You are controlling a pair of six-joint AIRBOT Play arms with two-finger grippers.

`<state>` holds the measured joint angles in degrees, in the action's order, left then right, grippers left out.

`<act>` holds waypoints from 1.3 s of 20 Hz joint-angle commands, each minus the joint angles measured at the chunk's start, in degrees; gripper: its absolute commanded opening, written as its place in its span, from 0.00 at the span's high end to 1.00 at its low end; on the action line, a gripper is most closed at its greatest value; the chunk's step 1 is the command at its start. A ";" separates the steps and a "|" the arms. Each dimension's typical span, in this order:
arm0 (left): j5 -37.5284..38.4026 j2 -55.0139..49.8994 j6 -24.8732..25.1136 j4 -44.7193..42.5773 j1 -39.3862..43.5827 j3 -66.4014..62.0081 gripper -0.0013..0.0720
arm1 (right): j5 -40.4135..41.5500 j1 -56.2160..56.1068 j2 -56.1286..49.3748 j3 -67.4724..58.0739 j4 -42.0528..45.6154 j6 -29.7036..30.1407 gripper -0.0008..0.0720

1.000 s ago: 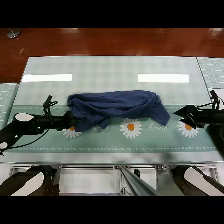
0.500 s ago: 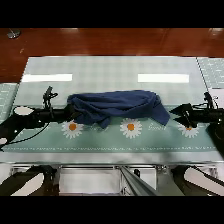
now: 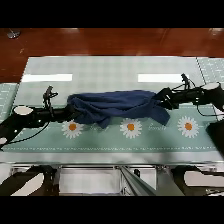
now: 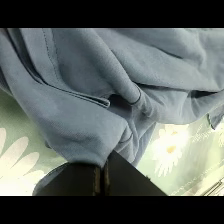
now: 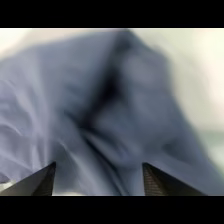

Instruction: Fold the shirts.

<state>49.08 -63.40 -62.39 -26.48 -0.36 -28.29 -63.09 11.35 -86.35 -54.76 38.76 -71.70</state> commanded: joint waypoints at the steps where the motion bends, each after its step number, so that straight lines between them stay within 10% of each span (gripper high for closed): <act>1: 0.00 -0.02 0.00 0.00 0.02 -0.07 0.95 | 0.63 -6.43 -5.90 -7.13 -0.13 -2.67 0.14; 2: 0.00 -0.02 0.00 0.00 0.02 -0.07 0.95 | 0.66 -7.52 -7.15 -8.59 -0.09 -3.21 0.16; 3: -0.04 0.00 0.02 -0.04 -0.07 -0.20 0.95 | 0.55 -8.02 -7.91 -9.66 -0.07 -3.30 0.41; 4: 0.00 0.02 0.24 -0.04 -0.81 -0.92 0.95 | -0.28 -7.98 -8.11 -10.54 -0.13 -3.30 0.94; 16: 10.14 5.20 -4.09 -1.99 -8.31 -65.70 0.95 | -16.06 -5.46 10.84 -62.95 8.28 -6.95 0.96; 26: 20.96 20.81 -10.86 -22.40 -8.61 -80.52 0.95 | -31.78 -5.46 39.28 -56.87 15.85 -9.92 0.96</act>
<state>63.40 -46.46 -71.24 -43.03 -8.93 -107.15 -90.04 5.85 -53.95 -114.91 53.12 -79.99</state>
